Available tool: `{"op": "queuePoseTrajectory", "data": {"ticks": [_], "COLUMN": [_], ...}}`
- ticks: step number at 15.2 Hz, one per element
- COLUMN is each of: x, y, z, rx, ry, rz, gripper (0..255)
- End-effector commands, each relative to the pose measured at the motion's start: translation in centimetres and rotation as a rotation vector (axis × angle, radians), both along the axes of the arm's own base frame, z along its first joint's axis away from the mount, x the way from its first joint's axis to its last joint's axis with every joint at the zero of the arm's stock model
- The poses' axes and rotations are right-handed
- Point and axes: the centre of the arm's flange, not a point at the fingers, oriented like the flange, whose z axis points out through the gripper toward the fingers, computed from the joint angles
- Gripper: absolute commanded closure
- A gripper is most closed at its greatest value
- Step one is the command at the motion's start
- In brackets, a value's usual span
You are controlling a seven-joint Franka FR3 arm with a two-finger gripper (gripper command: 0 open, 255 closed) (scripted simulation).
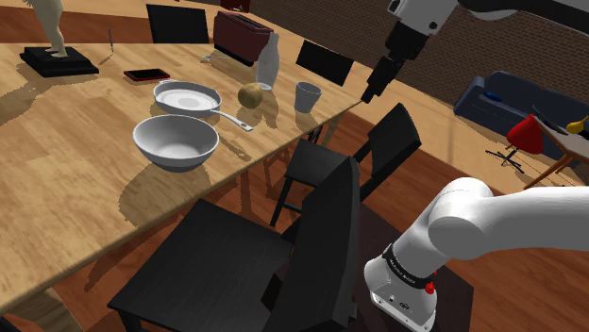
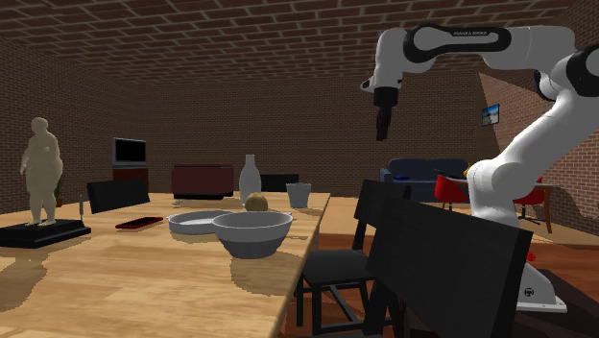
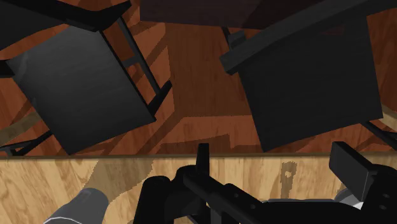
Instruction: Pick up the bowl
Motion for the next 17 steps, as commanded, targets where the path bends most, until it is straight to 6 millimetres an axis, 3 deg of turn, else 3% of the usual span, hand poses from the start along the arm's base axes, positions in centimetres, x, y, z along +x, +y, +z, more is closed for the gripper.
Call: {"op": "queuePoseTrajectory", "data": {"ticks": [1,17], "x": [0.0,10.5], "y": [0.0,17.9], "z": [0.0,-6.0], "rx": [0.000,-0.040], "ry": [0.000,-0.024], "rz": [0.000,-0.061], "gripper": [0,0]}}
